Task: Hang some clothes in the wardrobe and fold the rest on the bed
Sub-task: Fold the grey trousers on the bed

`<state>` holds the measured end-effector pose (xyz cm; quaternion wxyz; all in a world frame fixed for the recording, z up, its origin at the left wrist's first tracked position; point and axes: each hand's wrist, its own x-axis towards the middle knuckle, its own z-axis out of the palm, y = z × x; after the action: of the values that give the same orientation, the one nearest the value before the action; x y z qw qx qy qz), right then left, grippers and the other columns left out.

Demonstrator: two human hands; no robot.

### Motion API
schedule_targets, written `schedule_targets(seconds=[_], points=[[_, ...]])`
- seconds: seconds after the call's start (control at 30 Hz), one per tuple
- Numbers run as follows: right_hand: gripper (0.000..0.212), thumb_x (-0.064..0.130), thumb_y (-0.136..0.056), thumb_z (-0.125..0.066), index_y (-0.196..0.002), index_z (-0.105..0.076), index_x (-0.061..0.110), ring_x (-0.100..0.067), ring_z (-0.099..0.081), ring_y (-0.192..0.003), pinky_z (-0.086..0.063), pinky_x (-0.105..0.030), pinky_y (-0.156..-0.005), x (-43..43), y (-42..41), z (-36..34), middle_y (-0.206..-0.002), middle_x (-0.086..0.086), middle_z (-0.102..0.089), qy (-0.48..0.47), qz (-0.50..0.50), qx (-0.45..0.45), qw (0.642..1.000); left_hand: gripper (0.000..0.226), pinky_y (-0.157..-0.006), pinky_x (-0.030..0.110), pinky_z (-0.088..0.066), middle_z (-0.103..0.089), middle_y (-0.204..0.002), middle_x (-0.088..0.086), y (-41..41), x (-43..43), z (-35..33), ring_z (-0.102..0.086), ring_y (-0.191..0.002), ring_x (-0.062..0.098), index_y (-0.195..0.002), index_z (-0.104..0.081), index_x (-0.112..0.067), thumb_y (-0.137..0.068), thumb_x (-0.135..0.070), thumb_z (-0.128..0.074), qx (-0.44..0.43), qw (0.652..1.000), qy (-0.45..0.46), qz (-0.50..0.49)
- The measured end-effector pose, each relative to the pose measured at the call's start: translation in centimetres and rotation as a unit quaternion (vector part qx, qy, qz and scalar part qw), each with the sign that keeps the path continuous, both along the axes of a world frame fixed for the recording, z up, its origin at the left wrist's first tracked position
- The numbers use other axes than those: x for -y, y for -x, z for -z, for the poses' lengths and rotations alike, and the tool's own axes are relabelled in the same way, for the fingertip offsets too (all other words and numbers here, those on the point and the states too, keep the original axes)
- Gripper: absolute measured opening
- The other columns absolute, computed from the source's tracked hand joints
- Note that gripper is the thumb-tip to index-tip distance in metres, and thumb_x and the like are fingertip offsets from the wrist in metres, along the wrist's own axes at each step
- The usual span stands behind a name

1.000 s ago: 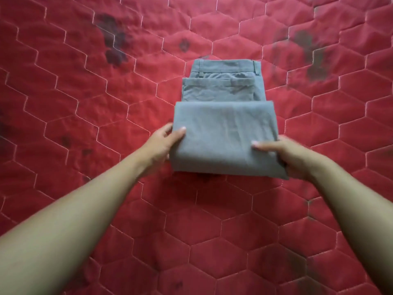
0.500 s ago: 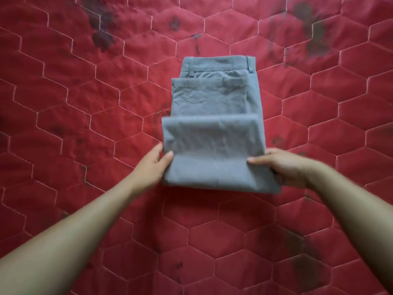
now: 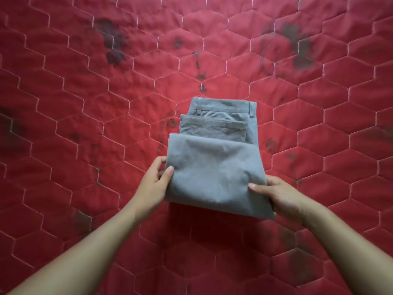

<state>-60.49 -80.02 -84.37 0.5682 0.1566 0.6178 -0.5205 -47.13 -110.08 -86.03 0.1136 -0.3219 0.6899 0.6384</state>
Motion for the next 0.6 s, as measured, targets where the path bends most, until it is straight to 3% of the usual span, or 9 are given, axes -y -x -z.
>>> schedule_targets(seconds=[0.13,0.27,0.33,0.4,0.5,0.6], points=[[0.021,0.003,-0.096,-0.059,-0.114,-0.069,0.003,-0.023,-0.074,-0.091,-0.061,-0.033,-0.075,2.6,7.1,-1.3,-0.101,-0.009,-0.078,-0.039,0.004,-0.152,0.988,0.013,-0.087,0.031,-0.054,-0.071,-0.104,0.001,8.8,1.9,-0.4,-0.068,-0.098,0.017,-0.111,-0.058,-0.029,-0.103,-0.021,-0.052,-0.038,0.996,0.082,0.009],[0.023,0.006,-0.088,-0.060,-0.110,-0.068,0.006,-0.036,-0.070,-0.103,-0.056,-0.051,-0.092,5.2,10.3,1.2,-0.109,-0.016,-0.073,-0.164,-0.103,-0.224,0.955,0.025,-0.086,0.035,-0.047,-0.064,-0.102,0.001,14.2,2.6,2.9,-0.063,-0.100,0.026,-0.123,-0.055,-0.016,-0.100,-0.022,-0.056,0.057,0.971,0.214,0.090],[0.046,0.020,-0.085,-0.063,-0.128,-0.053,0.006,-0.042,-0.057,-0.120,-0.049,-0.052,-0.099,5.7,9.3,2.2,-0.126,-0.020,-0.061,-0.289,-0.174,-0.299,0.893,0.045,-0.097,0.037,-0.043,-0.058,-0.121,0.011,14.0,2.1,3.5,-0.057,-0.114,0.031,-0.139,-0.047,-0.013,-0.096,-0.025,-0.058,0.099,0.952,0.280,0.080],[0.070,0.037,-0.086,-0.063,-0.147,-0.036,0.014,-0.040,-0.037,-0.137,-0.035,-0.057,-0.111,6.0,7.1,2.5,-0.146,-0.018,-0.041,-0.372,-0.183,-0.454,0.789,0.059,-0.110,0.040,-0.036,-0.040,-0.143,0.016,12.1,0.7,3.4,-0.045,-0.130,0.032,-0.149,-0.037,-0.014,-0.094,-0.024,-0.057,0.041,0.930,0.361,0.049],[0.075,0.054,-0.088,-0.049,-0.153,-0.034,0.020,-0.035,-0.013,-0.153,-0.006,-0.063,-0.121,6.7,2.4,3.9,-0.163,-0.013,-0.023,-0.303,-0.250,-0.628,0.672,0.067,-0.123,0.048,-0.021,-0.017,-0.163,0.019,7.8,-2.8,4.3,-0.017,-0.152,0.036,-0.157,-0.028,-0.024,-0.095,-0.034,-0.051,-0.069,0.854,0.486,0.174],[0.084,0.067,-0.090,-0.042,-0.159,-0.026,0.023,-0.038,-0.003,-0.155,-0.001,-0.071,-0.117,6.7,-0.7,7.9,-0.169,-0.013,-0.010,-0.274,-0.402,-0.642,0.593,0.067,-0.123,0.054,-0.018,-0.010,-0.166,0.020,4.2,-4.0,7.7,-0.009,-0.154,0.036,-0.158,-0.022,-0.031,-0.099,-0.042,-0.050,-0.065,0.790,0.527,0.306]])
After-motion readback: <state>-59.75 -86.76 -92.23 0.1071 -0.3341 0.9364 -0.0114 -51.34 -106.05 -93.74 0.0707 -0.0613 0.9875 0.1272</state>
